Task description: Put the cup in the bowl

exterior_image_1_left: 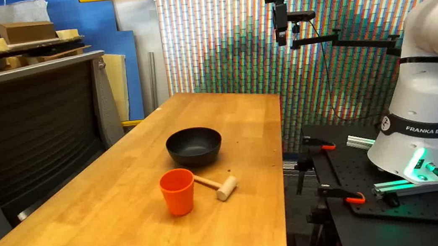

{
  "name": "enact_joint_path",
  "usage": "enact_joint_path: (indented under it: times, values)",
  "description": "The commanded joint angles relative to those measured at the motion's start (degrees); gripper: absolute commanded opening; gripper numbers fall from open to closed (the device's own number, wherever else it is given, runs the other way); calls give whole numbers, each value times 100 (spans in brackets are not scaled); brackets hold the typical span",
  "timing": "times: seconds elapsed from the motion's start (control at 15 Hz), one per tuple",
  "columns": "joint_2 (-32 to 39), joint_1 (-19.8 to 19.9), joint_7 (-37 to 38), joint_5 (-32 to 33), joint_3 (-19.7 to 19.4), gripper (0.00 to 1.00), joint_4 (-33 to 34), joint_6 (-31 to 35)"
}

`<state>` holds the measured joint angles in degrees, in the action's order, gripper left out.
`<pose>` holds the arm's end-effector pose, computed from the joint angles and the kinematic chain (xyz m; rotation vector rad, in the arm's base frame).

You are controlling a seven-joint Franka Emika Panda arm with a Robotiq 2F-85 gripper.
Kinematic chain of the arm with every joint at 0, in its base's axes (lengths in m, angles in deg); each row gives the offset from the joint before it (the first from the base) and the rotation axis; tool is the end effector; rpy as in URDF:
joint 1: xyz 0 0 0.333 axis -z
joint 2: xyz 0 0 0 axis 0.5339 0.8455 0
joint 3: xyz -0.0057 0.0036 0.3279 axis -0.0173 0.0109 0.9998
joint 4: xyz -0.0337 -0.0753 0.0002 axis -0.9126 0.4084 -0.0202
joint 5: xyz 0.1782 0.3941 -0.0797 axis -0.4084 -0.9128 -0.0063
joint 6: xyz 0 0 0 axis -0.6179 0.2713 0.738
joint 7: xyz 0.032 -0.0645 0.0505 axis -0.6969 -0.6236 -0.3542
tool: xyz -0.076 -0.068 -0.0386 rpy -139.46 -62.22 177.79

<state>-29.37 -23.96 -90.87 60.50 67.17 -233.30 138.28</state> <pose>0.3738 -0.1753 0.4371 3.1142 0.0934 -0.2040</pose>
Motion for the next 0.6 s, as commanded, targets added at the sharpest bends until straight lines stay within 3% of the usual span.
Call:
enact_joint_path:
  times: [0.0,0.27,0.53]
  values:
    - [6,29,-11,-16,28,100,20,-4]
    - [1,29,-11,-16,27,100,58,-4]
    - [1401,-406,-327,-513,22,100,828,170]
